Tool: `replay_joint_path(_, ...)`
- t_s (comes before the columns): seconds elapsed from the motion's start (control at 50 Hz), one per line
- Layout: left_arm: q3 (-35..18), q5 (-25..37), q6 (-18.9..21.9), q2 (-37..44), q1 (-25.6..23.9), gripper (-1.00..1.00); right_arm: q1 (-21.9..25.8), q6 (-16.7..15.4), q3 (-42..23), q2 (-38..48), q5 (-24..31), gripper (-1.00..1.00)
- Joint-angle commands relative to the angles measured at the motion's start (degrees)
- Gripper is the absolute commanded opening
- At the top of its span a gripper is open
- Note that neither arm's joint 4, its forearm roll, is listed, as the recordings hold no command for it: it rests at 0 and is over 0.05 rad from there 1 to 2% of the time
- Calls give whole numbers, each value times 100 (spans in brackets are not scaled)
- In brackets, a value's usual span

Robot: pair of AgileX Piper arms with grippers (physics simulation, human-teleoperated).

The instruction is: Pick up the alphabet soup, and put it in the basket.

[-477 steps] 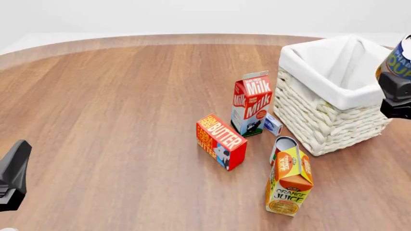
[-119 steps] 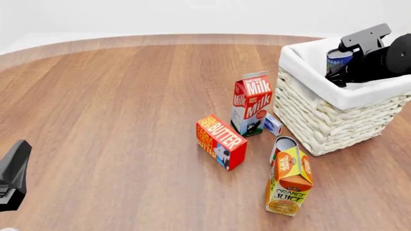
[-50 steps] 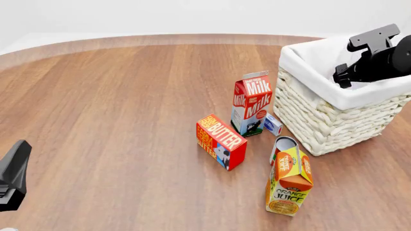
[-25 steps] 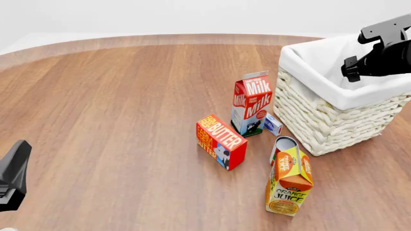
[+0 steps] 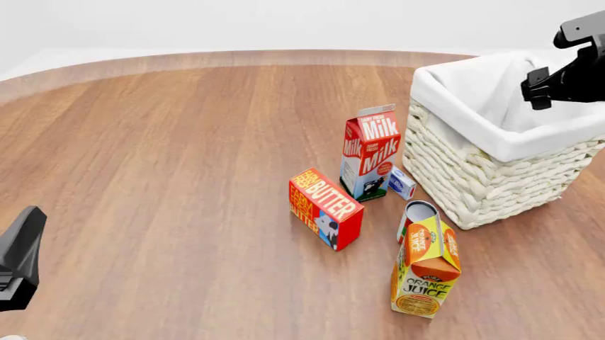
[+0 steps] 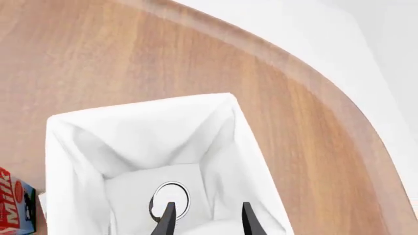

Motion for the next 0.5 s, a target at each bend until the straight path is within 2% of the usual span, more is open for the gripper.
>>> replay_joint_path(0.02,0,0,0,0,0,100,58,40,171,-341,-37,100)
replay_joint_path(0.26,0,0,0,0,0,100,4,66,360,-653,-104,100)
replay_joint_path(0.32,0,0,0,0,0,100,38,-64,501,-775,-206,100)
replay_joint_path(0.34,0,0,0,0,0,100,63,23,539,-840,-212,100)
replay_joint_path(0.5,0,0,0,0,0,100,64,64,795,-1060,-324,100)
